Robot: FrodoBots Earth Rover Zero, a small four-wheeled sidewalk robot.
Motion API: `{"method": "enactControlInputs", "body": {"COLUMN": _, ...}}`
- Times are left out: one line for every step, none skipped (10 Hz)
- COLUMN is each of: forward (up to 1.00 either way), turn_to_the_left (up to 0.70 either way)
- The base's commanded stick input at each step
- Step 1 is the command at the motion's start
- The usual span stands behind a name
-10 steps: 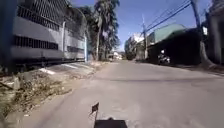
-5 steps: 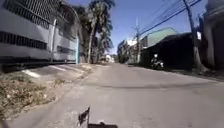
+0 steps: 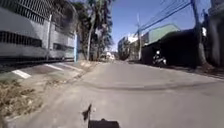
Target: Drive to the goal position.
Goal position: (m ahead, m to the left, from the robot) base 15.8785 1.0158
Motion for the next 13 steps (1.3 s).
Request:
{"method": "enactControlInputs", "body": {"forward": 0.7, "turn_to_the_left": -0.03}}
{"method": "enactControlInputs", "body": {"forward": 0.7, "turn_to_the_left": -0.03}}
{"method": "enactControlInputs", "body": {"forward": 0.7, "turn_to_the_left": -0.03}}
{"method": "enactControlInputs", "body": {"forward": 0.7, "turn_to_the_left": -0.03}}
{"method": "enactControlInputs", "body": {"forward": 0.7, "turn_to_the_left": -0.03}}
{"method": "enactControlInputs", "body": {"forward": 0.7, "turn_to_the_left": -0.03}}
{"method": "enactControlInputs", "body": {"forward": 0.7, "turn_to_the_left": -0.03}}
{"method": "enactControlInputs", "body": {"forward": 0.7, "turn_to_the_left": -0.03}}
{"method": "enactControlInputs", "body": {"forward": 0.7, "turn_to_the_left": -0.03}}
{"method": "enactControlInputs", "body": {"forward": 0.7, "turn_to_the_left": -0.03}}
{"method": "enactControlInputs", "body": {"forward": 0.7, "turn_to_the_left": -0.03}}
{"method": "enactControlInputs", "body": {"forward": 0.7, "turn_to_the_left": -0.03}}
{"method": "enactControlInputs", "body": {"forward": 0.7, "turn_to_the_left": -0.03}}
